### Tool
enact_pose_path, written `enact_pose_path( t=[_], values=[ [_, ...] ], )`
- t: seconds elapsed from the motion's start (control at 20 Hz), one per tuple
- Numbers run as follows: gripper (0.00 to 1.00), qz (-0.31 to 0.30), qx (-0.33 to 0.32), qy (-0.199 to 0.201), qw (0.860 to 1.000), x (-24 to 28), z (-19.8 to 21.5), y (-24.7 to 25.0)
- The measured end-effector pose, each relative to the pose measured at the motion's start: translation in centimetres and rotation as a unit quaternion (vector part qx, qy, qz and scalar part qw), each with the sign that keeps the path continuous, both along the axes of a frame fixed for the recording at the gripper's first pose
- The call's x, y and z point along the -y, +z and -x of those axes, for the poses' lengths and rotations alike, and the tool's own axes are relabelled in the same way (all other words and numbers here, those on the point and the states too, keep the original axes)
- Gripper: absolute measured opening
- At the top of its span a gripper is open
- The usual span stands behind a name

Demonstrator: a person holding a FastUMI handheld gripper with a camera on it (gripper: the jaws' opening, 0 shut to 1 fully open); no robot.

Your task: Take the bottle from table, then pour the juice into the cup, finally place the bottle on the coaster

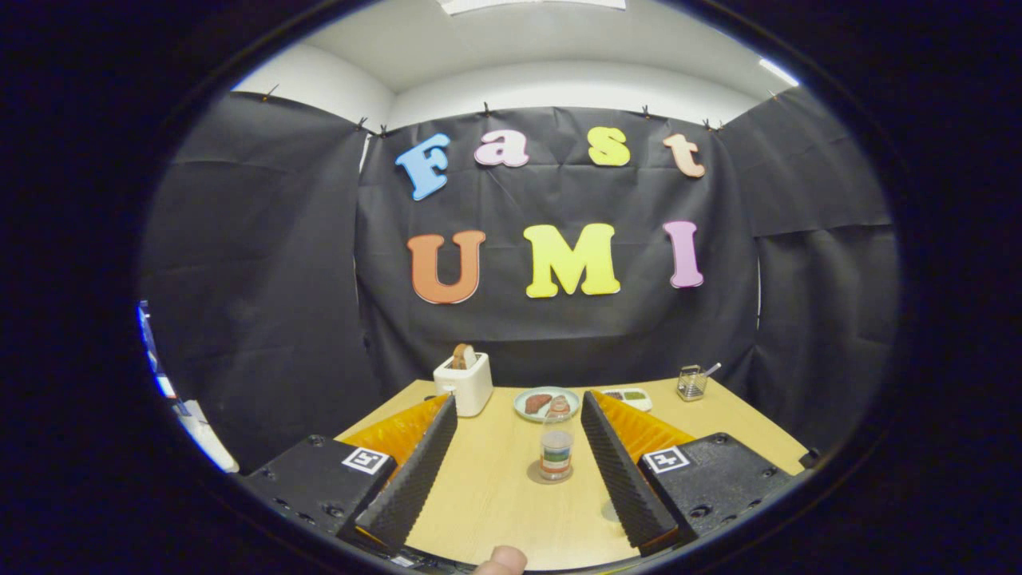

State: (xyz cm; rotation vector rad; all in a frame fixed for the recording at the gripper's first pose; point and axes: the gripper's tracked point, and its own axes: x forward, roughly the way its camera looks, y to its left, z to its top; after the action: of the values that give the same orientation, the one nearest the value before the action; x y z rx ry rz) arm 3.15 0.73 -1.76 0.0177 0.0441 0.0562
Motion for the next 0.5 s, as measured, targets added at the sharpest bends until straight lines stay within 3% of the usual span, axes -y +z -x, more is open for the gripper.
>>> enact_pose_path(
  t=[0.25, 0.5],
  values=[
    [1.0, 0.037, 0.01, -0.044, 0.998, 1.9, 4.2, 2.2],
    [1.0, 0.021, 0.031, -0.036, 0.999, 1.5, 7.4, 3.0]
  ],
)
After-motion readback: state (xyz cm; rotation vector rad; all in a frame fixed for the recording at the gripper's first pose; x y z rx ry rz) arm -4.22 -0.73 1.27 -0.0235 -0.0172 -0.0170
